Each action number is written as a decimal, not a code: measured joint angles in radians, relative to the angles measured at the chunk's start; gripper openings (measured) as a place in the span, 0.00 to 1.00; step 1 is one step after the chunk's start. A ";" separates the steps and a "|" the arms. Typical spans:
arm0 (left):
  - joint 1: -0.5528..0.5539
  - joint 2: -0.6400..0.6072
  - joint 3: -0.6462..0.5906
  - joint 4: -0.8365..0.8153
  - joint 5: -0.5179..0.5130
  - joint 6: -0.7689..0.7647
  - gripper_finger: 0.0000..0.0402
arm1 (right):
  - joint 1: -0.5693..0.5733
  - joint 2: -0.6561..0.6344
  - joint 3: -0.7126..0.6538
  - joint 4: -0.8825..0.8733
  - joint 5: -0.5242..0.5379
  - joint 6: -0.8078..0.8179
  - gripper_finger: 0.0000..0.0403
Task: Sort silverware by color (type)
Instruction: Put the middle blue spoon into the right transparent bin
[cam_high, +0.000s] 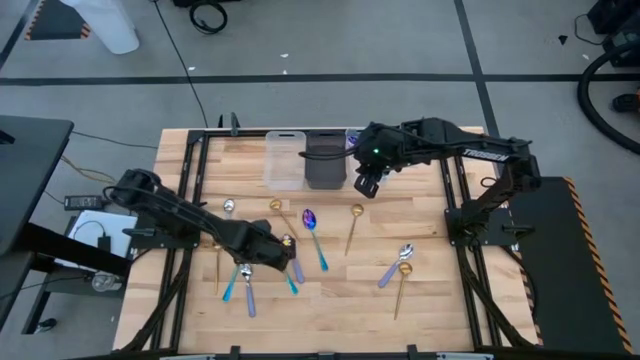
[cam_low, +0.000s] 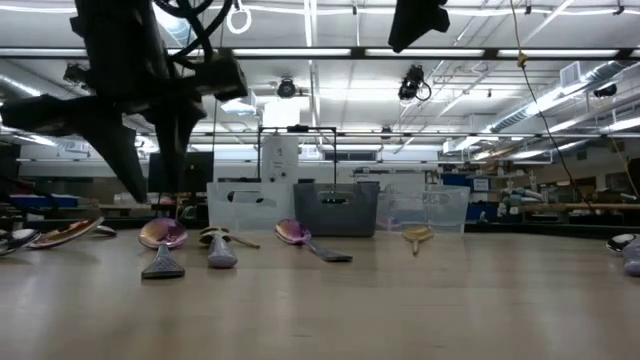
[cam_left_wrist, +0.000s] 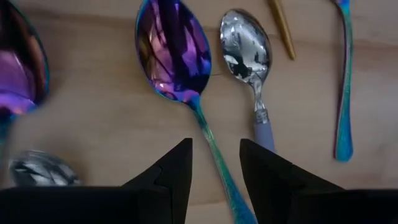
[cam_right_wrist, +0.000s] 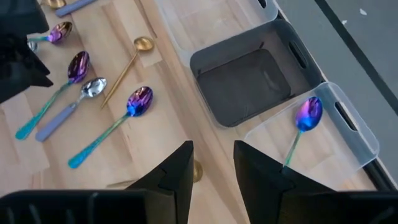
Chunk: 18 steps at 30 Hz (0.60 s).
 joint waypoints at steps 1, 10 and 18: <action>-0.005 0.012 0.007 -0.004 -0.005 -0.025 0.35 | 0.002 -0.002 0.000 -0.006 0.000 -0.006 0.31; -0.035 0.101 0.057 -0.009 -0.009 -0.135 0.35 | 0.033 -0.025 0.000 -0.003 -0.013 -0.084 0.31; -0.025 0.142 0.085 -0.077 -0.015 -0.177 0.35 | 0.051 -0.028 0.000 0.006 -0.014 -0.100 0.31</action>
